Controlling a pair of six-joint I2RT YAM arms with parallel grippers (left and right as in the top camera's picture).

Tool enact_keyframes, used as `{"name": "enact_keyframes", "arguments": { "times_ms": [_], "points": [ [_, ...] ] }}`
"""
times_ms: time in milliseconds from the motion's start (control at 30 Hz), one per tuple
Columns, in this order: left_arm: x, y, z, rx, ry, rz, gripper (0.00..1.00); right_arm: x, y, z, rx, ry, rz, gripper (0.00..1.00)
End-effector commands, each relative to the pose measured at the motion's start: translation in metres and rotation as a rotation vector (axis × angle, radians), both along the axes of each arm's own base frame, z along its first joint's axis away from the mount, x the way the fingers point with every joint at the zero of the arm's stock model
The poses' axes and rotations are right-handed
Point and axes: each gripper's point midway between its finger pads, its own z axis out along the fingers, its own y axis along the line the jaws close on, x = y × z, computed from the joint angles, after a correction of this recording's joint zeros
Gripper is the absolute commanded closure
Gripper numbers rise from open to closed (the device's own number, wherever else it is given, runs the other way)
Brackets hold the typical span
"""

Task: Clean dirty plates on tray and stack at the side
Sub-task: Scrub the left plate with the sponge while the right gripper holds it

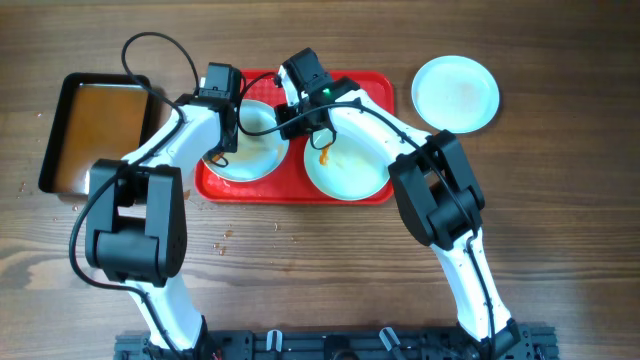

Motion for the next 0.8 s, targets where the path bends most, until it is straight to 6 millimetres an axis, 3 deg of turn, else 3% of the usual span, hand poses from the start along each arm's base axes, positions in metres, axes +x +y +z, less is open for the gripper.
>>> {"name": "enact_keyframes", "arguments": {
  "times_ms": [0, 67, 133, 267, 433, 600, 767],
  "points": [
    [0.005, 0.034, 0.026, 0.16, -0.067, 0.045, 0.96, 0.004, -0.016, -0.019, -0.065, 0.011, -0.033, 0.96],
    [0.011, 0.028, 0.033, 0.113, -0.117, 0.06, 0.96, 0.004, -0.017, -0.019, -0.066, 0.013, -0.033, 0.96],
    [0.019, 0.008, 0.035, -0.048, -0.177, 0.081, 0.96, 0.004, -0.017, -0.019, -0.067, 0.014, -0.034, 0.96],
    [0.029, -0.056, 0.033, -0.512, -0.184, 0.03, 0.96, 0.003, -0.017, -0.019, -0.067, 0.015, -0.034, 0.95],
    [0.023, -0.075, 0.038, -0.819, -0.135, 0.105, 0.96, 0.003, -0.017, -0.019, -0.067, 0.017, -0.037, 0.94],
    [-0.009, -0.082, 0.014, -0.845, 0.021, 0.155, 0.96, 0.005, -0.019, -0.019, -0.063, 0.022, -0.055, 0.95],
    [-0.028, -0.098, -0.003, -0.847, 0.082, 0.159, 0.96, 0.005, -0.019, -0.019, -0.063, 0.023, -0.056, 0.95]
  ]
}}
